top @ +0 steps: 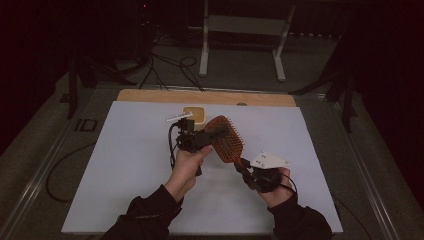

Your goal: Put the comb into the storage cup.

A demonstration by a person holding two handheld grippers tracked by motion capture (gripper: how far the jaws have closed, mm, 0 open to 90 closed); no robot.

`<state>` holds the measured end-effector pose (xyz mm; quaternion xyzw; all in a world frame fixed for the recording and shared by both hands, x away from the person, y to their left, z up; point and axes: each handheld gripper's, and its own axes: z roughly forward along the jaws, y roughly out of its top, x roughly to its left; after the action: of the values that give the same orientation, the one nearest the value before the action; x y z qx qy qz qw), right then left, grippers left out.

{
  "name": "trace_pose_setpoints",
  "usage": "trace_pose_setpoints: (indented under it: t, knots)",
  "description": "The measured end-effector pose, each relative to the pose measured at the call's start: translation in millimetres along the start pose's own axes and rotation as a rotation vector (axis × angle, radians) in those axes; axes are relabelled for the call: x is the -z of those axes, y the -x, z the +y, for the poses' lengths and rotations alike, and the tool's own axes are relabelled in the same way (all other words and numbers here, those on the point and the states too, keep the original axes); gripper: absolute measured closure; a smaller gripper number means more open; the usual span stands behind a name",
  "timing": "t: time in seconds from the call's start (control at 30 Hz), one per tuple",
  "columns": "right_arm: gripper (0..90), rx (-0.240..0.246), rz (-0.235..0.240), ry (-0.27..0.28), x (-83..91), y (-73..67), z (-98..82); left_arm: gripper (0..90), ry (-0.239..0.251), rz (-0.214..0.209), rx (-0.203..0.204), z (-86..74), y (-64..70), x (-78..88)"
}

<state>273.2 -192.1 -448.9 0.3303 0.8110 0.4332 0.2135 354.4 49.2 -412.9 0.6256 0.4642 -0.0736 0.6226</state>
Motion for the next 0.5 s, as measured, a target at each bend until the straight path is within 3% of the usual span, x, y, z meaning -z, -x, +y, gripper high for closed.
trace_pose_setpoints:
  t: [0.5]
  knots:
    - [71.2,-0.033,0.002,0.04,3.3,2.8,-1.5,53.9,-0.002,-0.013,-0.095,8.4,18.8,-3.7]
